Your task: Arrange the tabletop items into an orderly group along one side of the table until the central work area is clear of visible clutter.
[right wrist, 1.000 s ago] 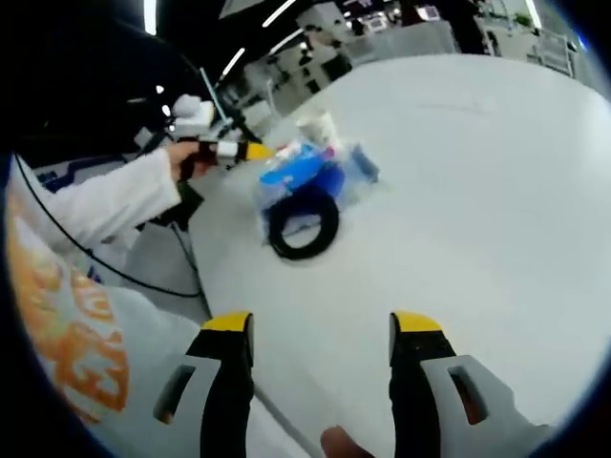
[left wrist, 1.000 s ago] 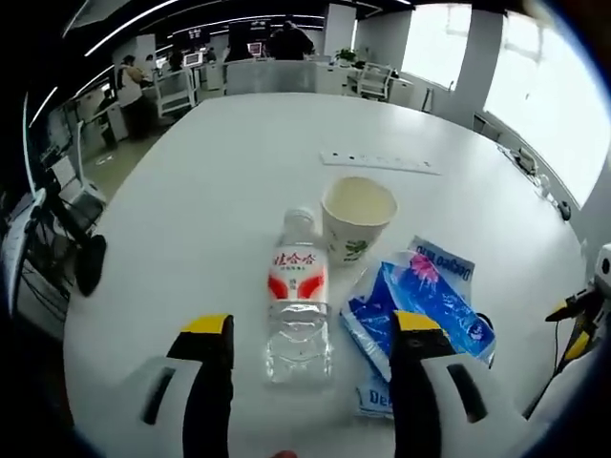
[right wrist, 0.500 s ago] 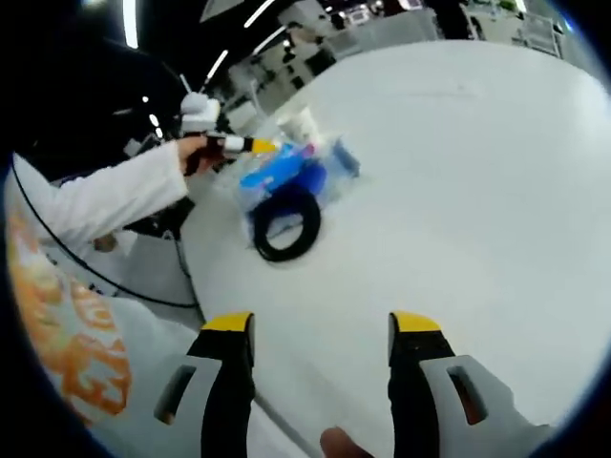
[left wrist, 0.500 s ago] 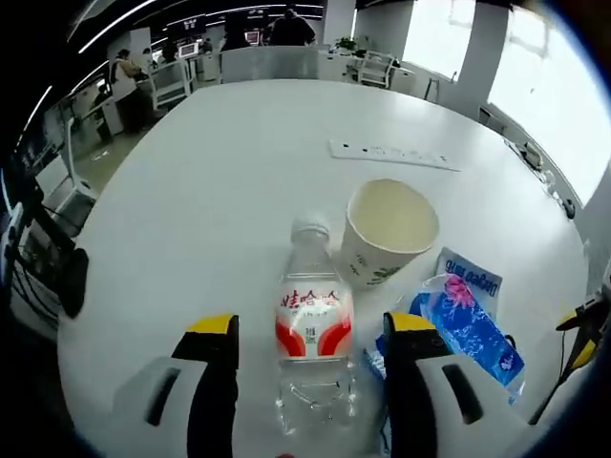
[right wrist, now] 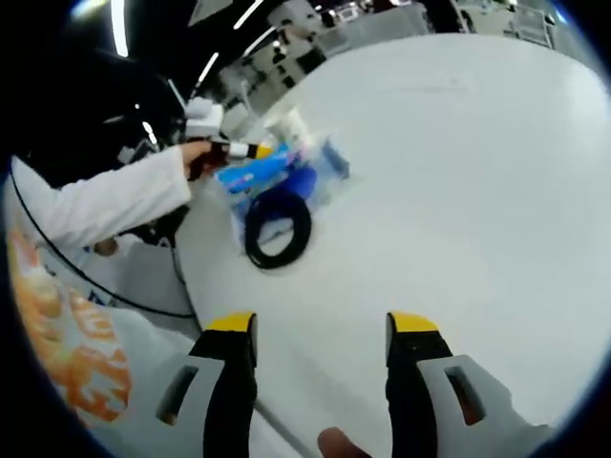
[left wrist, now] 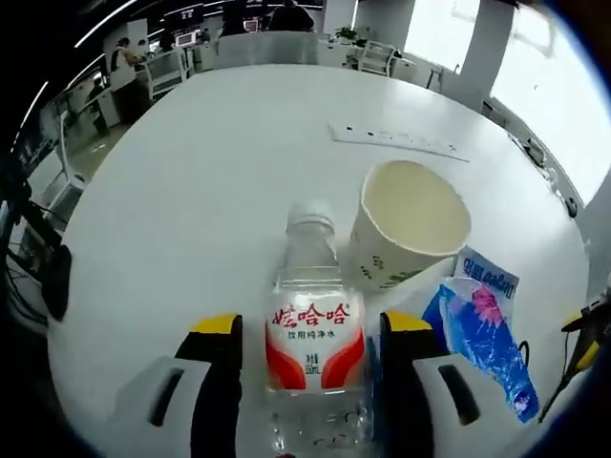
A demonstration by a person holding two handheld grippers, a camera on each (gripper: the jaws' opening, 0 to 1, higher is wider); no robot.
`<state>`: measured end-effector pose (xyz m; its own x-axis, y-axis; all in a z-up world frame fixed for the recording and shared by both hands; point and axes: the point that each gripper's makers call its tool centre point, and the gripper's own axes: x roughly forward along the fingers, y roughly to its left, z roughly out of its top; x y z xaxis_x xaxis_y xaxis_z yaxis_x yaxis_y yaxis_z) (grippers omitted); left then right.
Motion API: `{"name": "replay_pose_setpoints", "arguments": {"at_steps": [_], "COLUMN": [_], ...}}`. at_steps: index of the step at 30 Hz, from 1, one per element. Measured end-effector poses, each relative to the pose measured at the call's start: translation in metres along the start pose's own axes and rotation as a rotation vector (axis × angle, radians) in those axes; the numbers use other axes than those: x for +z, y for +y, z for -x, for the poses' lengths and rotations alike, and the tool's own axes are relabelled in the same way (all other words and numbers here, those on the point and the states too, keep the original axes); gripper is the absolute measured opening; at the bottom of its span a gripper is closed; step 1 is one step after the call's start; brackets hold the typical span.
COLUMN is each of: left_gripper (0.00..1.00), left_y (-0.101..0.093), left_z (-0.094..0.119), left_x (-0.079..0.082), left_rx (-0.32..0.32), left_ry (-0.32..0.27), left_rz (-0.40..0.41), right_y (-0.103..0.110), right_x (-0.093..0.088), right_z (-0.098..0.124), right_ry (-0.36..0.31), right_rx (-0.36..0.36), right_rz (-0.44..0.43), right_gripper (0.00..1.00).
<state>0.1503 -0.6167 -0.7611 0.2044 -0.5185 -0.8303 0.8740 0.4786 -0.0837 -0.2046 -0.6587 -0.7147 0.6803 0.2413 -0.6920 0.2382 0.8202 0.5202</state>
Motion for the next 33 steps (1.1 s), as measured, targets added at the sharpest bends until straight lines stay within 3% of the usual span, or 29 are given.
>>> {"name": "replay_pose_setpoints", "arguments": {"at_steps": [2,9,11,12,15,17,23,27,33], "left_gripper": [0.55,0.55,0.48,0.47,0.44,0.41,0.38,0.38,0.37], "left_y": [0.0,0.003,0.005,0.006,0.004,0.006,0.01,0.015,0.022], "left_z": [-0.003,-0.009,-0.009,-0.008,-0.006,0.001,0.012,0.024,0.052], "left_x": [-0.004,0.005,0.007,0.005,0.007,0.013,0.005,0.009,0.017], "left_rx": [0.004,0.044,0.053,0.066,0.063,0.074,0.086,0.074,0.092], "left_ry": [0.013,-0.028,-0.044,-0.038,-0.064,-0.097,-0.116,-0.182,-0.263], "left_rz": [-0.007,-0.029,-0.026,0.004,-0.006,0.006,-0.004,0.109,0.119], "right_y": [-0.001,-0.002,-0.002,-0.002,-0.004,-0.005,-0.007,-0.005,-0.001], "right_x": [0.0,-0.001,0.0,0.001,0.004,0.004,0.004,0.005,0.007], "right_z": [0.0,-0.001,0.0,0.001,0.004,0.005,0.009,0.01,0.009], "right_ry": [0.0,0.003,-0.001,-0.005,-0.025,-0.03,-0.044,-0.051,-0.06], "right_rx": [-0.004,-0.004,-0.007,-0.008,-0.014,-0.019,-0.03,-0.029,-0.026], "right_rz": [-0.002,-0.003,0.0,0.002,-0.002,-0.006,-0.011,0.0,0.016], "right_gripper": [0.52,0.52,0.52,0.52,0.52,0.52,0.52,0.52,0.52]}}
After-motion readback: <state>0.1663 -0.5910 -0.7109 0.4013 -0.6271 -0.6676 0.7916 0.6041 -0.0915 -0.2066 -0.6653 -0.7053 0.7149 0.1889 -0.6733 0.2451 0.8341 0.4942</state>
